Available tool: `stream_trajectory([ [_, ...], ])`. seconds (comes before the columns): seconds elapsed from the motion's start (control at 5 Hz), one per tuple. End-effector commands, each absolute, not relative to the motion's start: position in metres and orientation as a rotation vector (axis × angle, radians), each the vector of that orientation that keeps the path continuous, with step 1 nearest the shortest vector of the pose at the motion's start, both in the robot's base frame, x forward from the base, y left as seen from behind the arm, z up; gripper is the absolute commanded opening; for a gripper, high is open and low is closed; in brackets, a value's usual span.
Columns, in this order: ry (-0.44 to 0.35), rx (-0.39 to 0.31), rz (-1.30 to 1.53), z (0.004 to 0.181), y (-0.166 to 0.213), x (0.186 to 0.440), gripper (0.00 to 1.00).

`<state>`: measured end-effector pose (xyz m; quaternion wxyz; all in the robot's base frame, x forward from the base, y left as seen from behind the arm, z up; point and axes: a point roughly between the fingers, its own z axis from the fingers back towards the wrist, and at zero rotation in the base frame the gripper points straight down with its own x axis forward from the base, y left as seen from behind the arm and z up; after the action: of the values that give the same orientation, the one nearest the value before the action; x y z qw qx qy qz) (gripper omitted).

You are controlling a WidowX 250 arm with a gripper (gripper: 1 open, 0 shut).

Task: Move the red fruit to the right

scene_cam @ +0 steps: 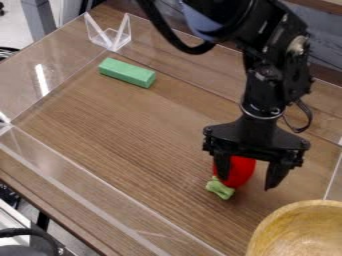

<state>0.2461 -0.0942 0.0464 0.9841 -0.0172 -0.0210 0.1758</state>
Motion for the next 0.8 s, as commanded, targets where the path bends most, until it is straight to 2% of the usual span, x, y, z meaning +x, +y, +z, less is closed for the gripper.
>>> stream_trajectory([
  [0.0,-0.066,-0.043,0.364,0.047,-0.093,0.244,1.00],
  [0.2,-0.066,-0.046,0.375,0.044,-0.092,0.240,1.00],
  [0.6,-0.062,-0.050,0.403,0.040,-0.087,0.250,1.00],
])
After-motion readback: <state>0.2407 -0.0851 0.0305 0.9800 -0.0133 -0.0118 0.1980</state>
